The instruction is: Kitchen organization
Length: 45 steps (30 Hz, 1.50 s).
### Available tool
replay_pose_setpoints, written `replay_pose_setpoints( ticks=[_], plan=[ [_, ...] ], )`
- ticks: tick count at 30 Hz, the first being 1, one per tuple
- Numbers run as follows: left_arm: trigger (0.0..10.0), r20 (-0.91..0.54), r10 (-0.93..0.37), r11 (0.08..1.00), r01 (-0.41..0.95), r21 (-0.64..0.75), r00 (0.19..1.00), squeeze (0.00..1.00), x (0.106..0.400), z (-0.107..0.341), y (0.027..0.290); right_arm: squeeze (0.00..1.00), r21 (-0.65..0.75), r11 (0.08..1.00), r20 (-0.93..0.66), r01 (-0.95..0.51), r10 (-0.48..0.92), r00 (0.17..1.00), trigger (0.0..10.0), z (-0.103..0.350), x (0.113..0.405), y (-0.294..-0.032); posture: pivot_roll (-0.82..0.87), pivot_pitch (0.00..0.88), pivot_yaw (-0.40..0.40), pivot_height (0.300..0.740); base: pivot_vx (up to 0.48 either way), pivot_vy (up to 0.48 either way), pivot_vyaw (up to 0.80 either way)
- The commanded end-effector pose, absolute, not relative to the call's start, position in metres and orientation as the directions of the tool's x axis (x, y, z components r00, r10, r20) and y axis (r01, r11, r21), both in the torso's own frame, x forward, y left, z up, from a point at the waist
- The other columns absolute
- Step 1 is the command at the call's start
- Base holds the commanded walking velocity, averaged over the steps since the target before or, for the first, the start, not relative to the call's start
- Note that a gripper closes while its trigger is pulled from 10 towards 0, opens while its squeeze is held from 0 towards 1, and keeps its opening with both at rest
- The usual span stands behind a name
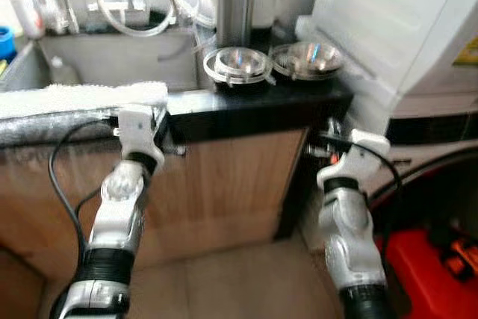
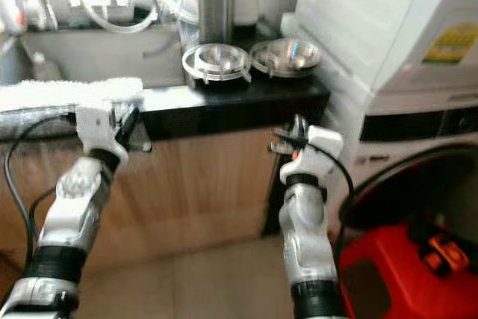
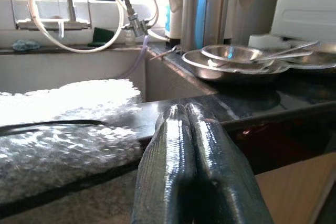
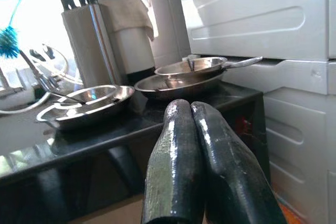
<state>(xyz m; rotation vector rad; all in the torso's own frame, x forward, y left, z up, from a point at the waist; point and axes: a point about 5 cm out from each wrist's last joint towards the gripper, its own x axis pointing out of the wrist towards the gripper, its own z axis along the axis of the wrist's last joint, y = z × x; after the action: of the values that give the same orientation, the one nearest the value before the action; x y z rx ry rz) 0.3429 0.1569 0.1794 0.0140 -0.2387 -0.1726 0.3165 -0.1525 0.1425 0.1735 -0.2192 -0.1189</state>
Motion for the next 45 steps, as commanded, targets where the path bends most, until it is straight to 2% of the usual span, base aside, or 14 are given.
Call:
replay_pose_setpoints(
  ticks=[1, 20, 45],
  plan=[
    [10.0, 0.256, -0.172, 0.985, 0.166, 0.044, 0.951, 0.0, 0.3431, 0.1872, 0.1583, 0.0, 0.189, 0.977, 0.208, 0.099, -0.139, 0.968, 10.0, 0.1424, 0.3169, -0.1513, -0.02, 0.0, -0.037, 0.74, 0.244, 0.0, 0.0],
    [10.0, 0.269, -0.175, 0.985, 0.167, 0.053, 0.947, 0.0, 0.3429, 0.1929, 0.1557, 0.0, 0.189, 0.978, 0.211, 0.086, -0.126, 0.969, 10.0, 0.1425, 0.3184, -0.1485, -0.01, 0.0, -0.037, 0.74, 0.306, 0.0, 0.0],
    [10.0, 0.267, -0.169, 0.985, 0.171, 0.016, 0.949, 0.0, 0.3425, 0.1907, 0.1542, 0.0, 0.177, 0.982, 0.218, 0.06, -0.099, 0.971, 10.0, 0.1429, 0.3191, -0.1462, -0.02, 0.0, -0.045, 0.74, 0.0, 0.035, 0.0]
  ],
)
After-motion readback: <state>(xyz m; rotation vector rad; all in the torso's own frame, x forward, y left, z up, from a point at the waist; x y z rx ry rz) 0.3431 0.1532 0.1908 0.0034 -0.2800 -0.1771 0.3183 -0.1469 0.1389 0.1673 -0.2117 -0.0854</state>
